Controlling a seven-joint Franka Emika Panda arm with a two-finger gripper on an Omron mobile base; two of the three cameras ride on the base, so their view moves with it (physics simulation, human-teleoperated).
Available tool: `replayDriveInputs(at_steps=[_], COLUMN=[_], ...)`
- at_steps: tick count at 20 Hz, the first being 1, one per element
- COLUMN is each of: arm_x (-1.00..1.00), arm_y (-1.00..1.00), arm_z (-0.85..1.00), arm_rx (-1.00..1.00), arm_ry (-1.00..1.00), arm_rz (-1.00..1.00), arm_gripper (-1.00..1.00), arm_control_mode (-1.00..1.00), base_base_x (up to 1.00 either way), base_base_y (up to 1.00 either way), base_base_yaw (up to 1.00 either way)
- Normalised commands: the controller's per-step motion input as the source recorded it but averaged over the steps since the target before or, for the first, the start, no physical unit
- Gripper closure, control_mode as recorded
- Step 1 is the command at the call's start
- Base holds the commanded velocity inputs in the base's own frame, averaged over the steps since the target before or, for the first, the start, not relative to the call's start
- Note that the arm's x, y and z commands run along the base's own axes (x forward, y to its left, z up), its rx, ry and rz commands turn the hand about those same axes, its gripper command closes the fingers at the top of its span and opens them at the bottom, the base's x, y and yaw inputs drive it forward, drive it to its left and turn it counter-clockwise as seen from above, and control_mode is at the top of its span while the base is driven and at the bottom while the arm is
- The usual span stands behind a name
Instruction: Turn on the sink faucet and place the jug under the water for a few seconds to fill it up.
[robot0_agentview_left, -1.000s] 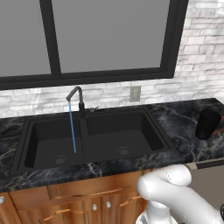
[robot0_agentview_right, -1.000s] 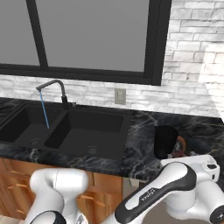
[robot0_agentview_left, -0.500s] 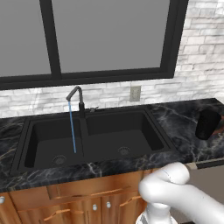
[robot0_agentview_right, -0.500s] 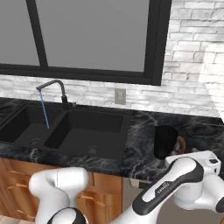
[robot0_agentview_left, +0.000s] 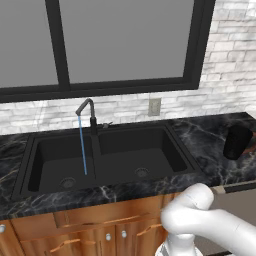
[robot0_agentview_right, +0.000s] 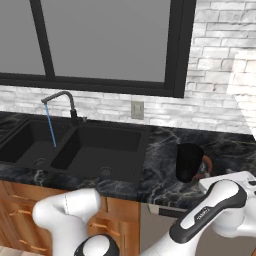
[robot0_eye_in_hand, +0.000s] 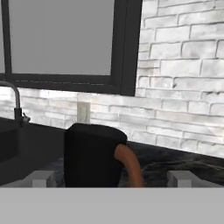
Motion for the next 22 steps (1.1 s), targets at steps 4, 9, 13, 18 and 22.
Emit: replayDriveInputs(at_steps=[4,9,13,18,22], arm_x=[0.23,0.25,0.24,0.21,0.24], arm_y=[-0.18,-0.04,0.0,0.0,0.0], arm_z=[-0.15,-0.18,-0.18,-0.15,-0.17], arm_rx=[0.0,0.0,0.0,0.0,0.0], arm_ry=[0.0,0.0,0.0,0.0,0.01], arm_rz=[0.04,0.03,0.03,0.02,0.0], arm_gripper=[-1.0,-1.0,-1.0,-1.0,-1.0], arm_control_mode=[-1.0,-1.0,-1.0,-1.0,-1.0], base_base_x=[0.0,0.0,0.0,0.0,0.0], base_base_y=[0.0,0.0,0.0,0.0,0.0], base_base_yaw=[0.0,0.0,0.0,0.0,0.0])
